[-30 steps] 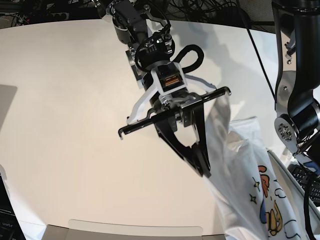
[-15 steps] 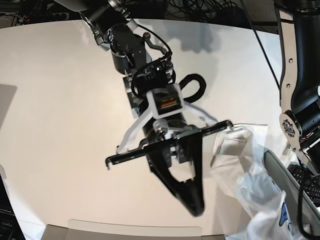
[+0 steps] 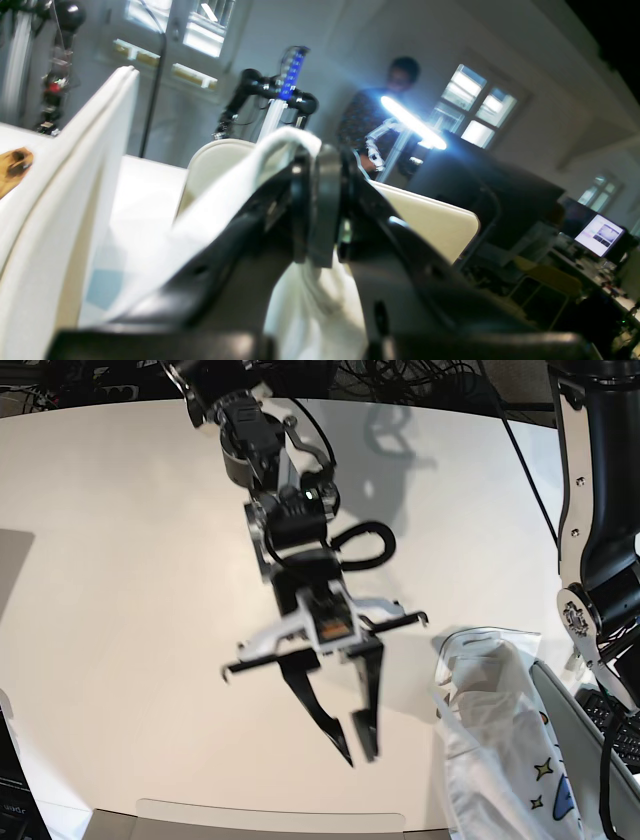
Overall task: Layout the t-shirt on the table in an organized manner, then fold the t-shirt properly
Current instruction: 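Hold the shirt up with the left gripper while the right gripper swings over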
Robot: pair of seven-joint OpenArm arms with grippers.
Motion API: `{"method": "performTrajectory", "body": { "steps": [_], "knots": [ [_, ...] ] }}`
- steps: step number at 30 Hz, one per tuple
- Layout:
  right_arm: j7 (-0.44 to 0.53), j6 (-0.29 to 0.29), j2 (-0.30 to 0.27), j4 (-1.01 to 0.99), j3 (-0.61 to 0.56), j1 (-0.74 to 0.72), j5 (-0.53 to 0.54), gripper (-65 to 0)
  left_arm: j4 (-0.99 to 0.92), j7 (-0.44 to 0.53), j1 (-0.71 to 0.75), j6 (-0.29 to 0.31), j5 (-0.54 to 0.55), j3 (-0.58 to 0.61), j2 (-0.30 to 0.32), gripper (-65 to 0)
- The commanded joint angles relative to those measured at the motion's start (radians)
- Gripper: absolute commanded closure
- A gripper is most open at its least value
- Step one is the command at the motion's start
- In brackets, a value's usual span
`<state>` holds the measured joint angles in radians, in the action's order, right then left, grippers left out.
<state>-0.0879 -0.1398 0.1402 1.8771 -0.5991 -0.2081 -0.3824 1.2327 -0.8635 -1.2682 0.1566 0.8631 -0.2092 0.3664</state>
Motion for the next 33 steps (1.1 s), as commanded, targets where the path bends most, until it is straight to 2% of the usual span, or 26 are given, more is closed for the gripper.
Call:
{"method": "performTrajectory", "body": {
  "steps": [1,4,9,12,18,23,28,33],
  "knots": [
    [0.032,-0.002,0.017,-0.021,-0.011,-0.052,0.006,-12.9,0.012,0.025,-0.041,0.004,0.012,0.001,0.009,-0.6],
    [0.027,-0.002,0.017,-0.112,-0.048,-0.144,0.11,-19.8,0.012,0.025,-0.041,0.004,0.012,0.0,0.009,-0.6],
    [0.024,-0.002,0.017,-0.218,-0.049,-0.29,0.362,-30.2,0.012,0.022,-0.041,0.004,0.012,0.0,0.009,-0.6],
    [0.023,-0.002,0.017,-0.242,-0.032,-0.357,0.417,-35.2,0.012,-0.001,-0.041,0.004,0.012,0.0,0.01,-0.5],
    [0.023,-0.001,0.017,-0.359,0.038,-0.471,0.446,-35.7,0.043,-0.012,-0.041,0.004,0.012,0.0,0.01,-0.5],
    [0.032,0.012,0.017,-0.537,0.052,-0.568,0.656,-35.8,0.094,-0.012,-0.041,0.004,0.012,0.0,0.01,-0.5],
    [0.032,0.098,0.017,-0.614,0.046,-0.606,0.722,-35.9,0.108,-0.013,-0.041,0.004,0.012,0.0,0.009,-0.5],
    [0.032,0.156,0.017,-0.675,0.048,-0.617,0.854,-35.9,0.108,-0.013,-0.041,0.004,0.012,0.0,0.009,-0.5]
  ]
}}
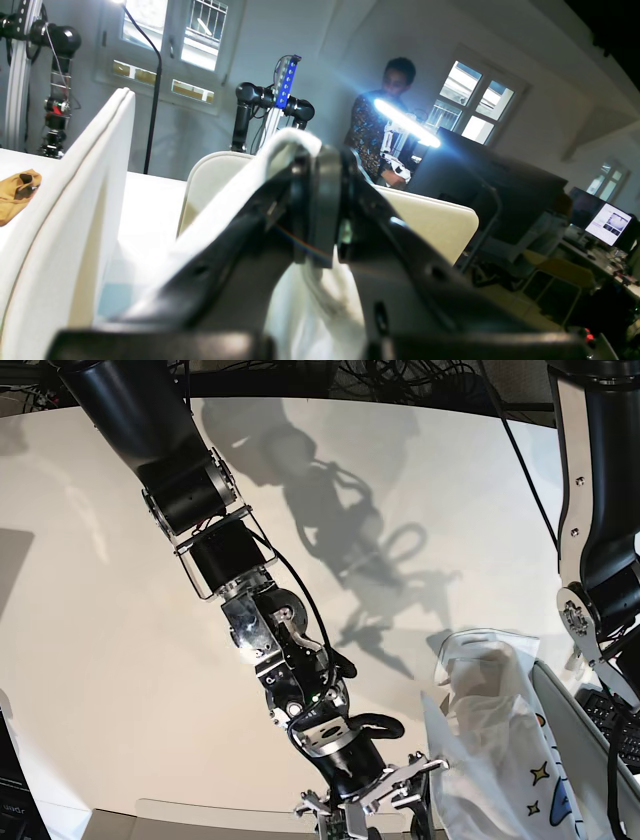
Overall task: Layout the t-shirt on the table in an organized manner, then fold the t-shirt properly
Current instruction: 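Hold the shirt up with the left gripper while the right gripper swings over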
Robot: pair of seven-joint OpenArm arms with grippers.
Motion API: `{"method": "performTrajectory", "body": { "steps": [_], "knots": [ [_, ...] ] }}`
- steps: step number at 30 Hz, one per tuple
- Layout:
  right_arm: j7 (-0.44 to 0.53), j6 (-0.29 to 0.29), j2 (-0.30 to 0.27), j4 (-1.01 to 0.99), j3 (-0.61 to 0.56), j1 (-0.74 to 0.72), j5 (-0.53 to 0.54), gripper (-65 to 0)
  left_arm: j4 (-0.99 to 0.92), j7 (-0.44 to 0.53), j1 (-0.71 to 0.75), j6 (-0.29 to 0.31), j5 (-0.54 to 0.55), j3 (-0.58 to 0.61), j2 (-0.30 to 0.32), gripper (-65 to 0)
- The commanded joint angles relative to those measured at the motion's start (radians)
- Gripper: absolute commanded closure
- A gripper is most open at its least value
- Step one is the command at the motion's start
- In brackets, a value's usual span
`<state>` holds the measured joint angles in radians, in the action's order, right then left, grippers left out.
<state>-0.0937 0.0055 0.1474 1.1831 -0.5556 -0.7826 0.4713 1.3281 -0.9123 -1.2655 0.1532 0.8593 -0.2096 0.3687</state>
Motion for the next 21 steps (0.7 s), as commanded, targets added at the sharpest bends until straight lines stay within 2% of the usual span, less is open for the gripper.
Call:
{"method": "performTrajectory", "body": {
  "steps": [1,6,10,15,18,21],
  "knots": [
    [0.038,0.02,0.01,0.016,0.004,-0.042,0.016,-35.9,0.012,0.035,-0.043,0.007,0.016,0.0,0.006,-0.5],
    [0.03,0.043,0.01,0.039,-0.002,-0.039,0.051,-35.9,0.014,0.035,-0.043,0.007,0.016,0.0,0.005,-0.5],
    [0.033,0.043,0.01,0.062,-0.062,-0.039,0.088,-35.9,0.014,0.035,-0.043,0.007,0.016,0.0,0.005,-0.5],
    [0.036,0.043,0.01,0.059,-0.096,-0.036,0.116,-35.9,0.015,-0.012,-0.043,0.007,0.019,-0.001,0.002,-0.5],
    [0.036,0.043,0.01,0.056,-0.099,-0.034,0.116,-35.9,0.021,-0.018,-0.043,0.006,0.081,-0.001,0.002,-0.5],
    [0.038,0.043,0.01,0.056,-0.094,-0.034,0.116,-35.9,0.023,-0.018,-0.043,-0.066,0.163,0.002,0.01,-0.5]
  ]
}}
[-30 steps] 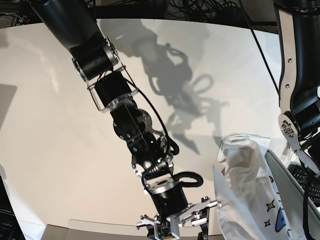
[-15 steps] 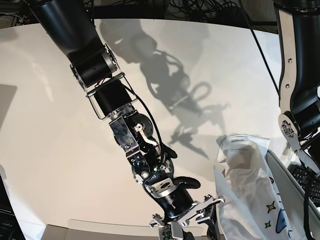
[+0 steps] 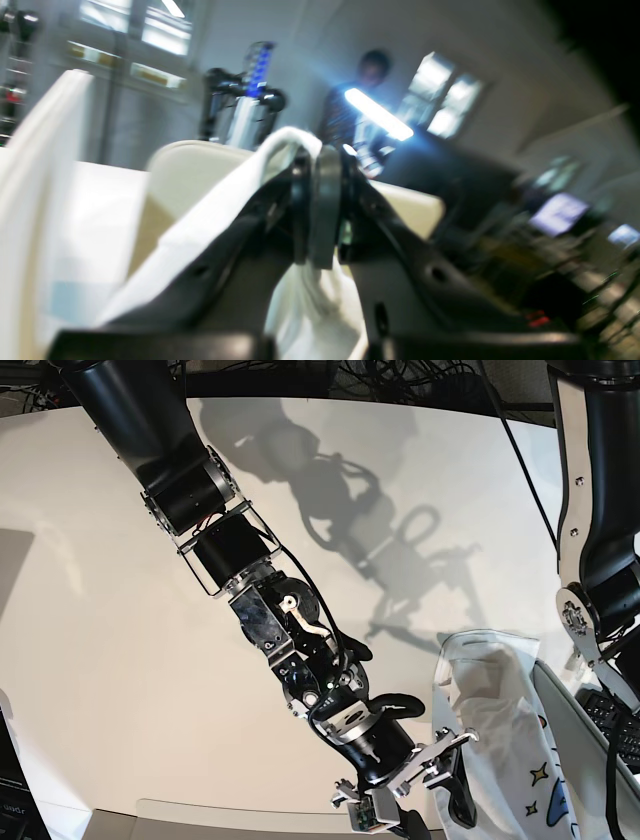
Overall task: Layout the t-shirt on the table in an organized manner, then fold the t-shirt properly
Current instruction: 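Hold the shirt up with the left gripper while the right gripper swings over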
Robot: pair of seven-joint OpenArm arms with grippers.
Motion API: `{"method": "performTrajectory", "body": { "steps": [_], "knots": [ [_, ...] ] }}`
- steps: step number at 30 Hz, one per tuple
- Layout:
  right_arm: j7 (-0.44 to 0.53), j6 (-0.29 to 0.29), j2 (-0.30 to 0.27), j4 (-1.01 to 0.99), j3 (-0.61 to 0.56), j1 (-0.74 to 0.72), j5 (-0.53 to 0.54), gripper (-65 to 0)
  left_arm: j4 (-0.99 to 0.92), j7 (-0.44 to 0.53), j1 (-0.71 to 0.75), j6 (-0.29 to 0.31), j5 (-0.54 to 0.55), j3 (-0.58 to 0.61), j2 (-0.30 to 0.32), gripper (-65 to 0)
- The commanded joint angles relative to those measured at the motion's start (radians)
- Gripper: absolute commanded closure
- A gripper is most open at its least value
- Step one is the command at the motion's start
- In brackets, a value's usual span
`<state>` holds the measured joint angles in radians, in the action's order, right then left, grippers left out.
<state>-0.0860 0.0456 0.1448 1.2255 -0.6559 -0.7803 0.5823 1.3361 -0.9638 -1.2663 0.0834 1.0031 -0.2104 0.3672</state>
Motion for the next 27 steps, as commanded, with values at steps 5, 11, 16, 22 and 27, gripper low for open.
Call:
{"method": "performTrajectory", "body": {
  "steps": [5,11,16,22,27],
  "knots": [
    [0.03,0.003,0.012,0.009,0.006,-0.037,0.005,-35.9,0.015,0.033,-0.043,-0.024,0.086,0.002,0.011,-0.5],
    [0.03,0.003,0.012,-0.023,0.006,-0.04,0.005,-35.9,0.043,0.015,-0.043,-0.024,0.087,0.002,0.006,-0.5],
    [0.03,0.003,0.012,-0.023,0.006,-0.04,0.005,-35.6,0.073,0.013,-0.043,-0.024,0.086,0.004,0.005,-0.5],
    [0.03,0.003,0.012,-0.037,0.005,-0.038,0.005,-35.6,0.073,0.012,-0.043,-0.024,0.086,0.002,0.005,-0.5],
    [0.03,0.003,0.012,-0.057,0.003,-0.043,0.005,-35.5,0.073,0.012,-0.043,-0.026,0.086,0.002,0.005,-0.5]
  ]
}}
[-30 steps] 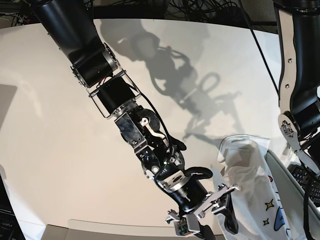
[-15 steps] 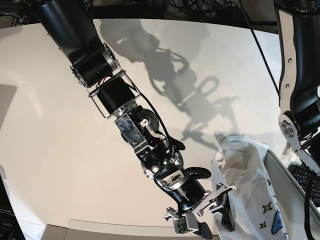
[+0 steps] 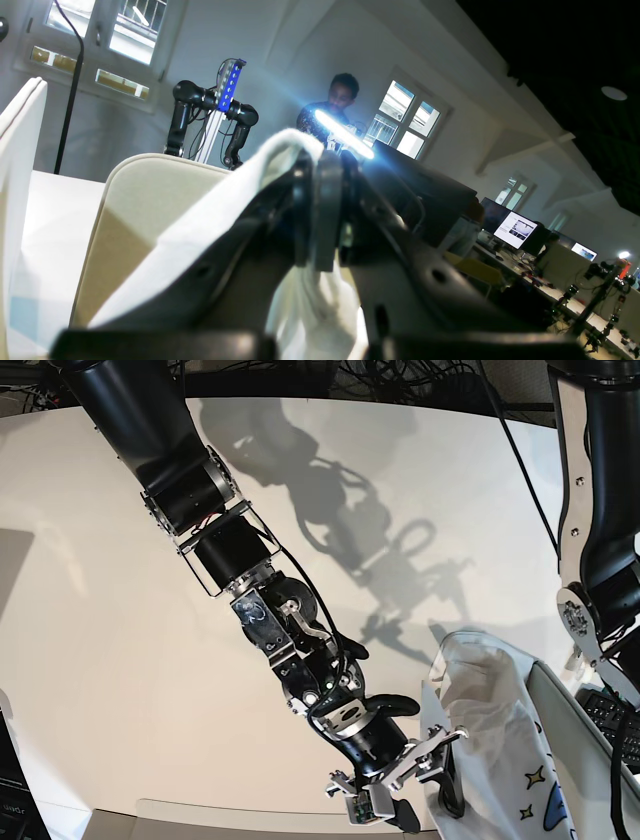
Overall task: Layout the t-shirt on the table in an organized manner, then fold the t-shirt properly
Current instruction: 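Hold the shirt up with the left gripper while the right gripper swings over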
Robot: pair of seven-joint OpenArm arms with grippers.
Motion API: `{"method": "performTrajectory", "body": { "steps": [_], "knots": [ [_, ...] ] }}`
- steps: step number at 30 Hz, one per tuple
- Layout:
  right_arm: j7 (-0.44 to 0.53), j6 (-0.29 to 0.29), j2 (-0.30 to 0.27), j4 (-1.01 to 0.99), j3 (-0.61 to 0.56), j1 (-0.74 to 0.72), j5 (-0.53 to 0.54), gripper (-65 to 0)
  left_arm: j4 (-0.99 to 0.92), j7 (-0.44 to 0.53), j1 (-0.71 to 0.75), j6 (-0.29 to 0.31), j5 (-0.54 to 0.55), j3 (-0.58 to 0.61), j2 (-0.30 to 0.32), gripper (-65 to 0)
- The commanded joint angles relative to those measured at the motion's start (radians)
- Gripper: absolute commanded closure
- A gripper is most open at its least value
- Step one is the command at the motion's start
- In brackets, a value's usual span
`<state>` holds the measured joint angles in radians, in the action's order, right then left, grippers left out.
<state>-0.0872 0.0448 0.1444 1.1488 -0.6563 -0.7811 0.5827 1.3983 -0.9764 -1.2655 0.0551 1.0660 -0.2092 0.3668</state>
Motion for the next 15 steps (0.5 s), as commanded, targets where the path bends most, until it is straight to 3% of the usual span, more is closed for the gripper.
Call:
{"method": "performTrajectory", "body": {
  "steps": [1,11,13,15],
  "knots": [
    [0.031,0.004,0.013,0.02,0.003,-0.044,0.004,-35.4,0.011,0.024,-0.043,0.002,0.023,0.001,0.005,-0.5],
    [0.031,0.005,0.013,0.02,0.003,-0.062,0.006,-27.9,0.052,0.024,-0.043,0.002,0.024,0.001,0.004,-0.5],
    [0.03,0.022,0.013,0.02,0.0,-0.074,0.006,-20.5,0.052,0.024,-0.043,0.002,0.024,0.001,0.004,-0.5],
    [0.03,0.06,0.013,0.02,-0.015,-0.074,0.013,-5.6,0.052,0.024,-0.043,0.002,0.024,0.001,0.004,-0.5]
  ]
}}
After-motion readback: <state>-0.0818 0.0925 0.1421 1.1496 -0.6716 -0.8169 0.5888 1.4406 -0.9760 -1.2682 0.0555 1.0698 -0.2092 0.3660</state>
